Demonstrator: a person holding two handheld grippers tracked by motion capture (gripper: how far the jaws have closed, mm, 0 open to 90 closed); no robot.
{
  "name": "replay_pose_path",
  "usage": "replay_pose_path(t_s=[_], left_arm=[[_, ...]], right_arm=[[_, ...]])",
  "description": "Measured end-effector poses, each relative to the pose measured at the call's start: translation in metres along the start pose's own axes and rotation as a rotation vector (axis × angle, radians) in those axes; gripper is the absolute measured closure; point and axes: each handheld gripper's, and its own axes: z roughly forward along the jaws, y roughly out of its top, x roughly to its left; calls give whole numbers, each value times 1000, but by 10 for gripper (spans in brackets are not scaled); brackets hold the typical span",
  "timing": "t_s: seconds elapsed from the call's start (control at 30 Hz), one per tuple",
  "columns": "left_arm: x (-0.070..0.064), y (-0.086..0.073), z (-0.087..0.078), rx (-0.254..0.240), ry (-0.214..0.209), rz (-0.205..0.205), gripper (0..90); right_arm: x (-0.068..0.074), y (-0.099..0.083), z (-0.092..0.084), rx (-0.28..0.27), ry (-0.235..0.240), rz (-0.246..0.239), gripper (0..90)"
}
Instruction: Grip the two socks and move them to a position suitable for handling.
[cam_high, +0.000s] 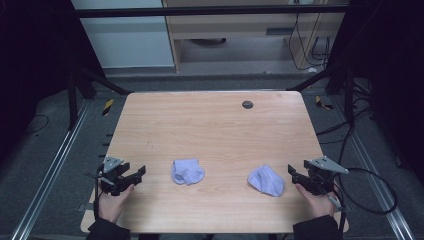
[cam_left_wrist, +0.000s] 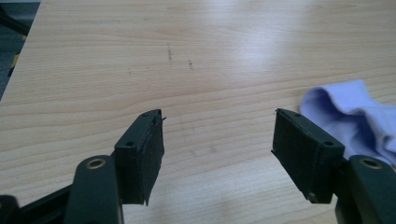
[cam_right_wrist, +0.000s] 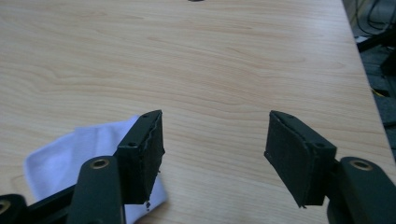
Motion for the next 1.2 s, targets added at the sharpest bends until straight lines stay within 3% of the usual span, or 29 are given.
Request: replay_pose_path(t_s=[0.27,0.47,0.53,1.2], left_arm=[[-18,0,-7,-9,-41,29,342],[-34,4,-7,-13,-74,58,342],[-41,8,-6,-16,-84,70,343],[-99,38,10,-55,-156,119,347]], right_arm=[[21,8,-6,14,50,-73,385],[30,13,-10,33,78,-83,405],[34,16,-12,38,86,-107,411],[52,11,-9,85,150,-134,431]])
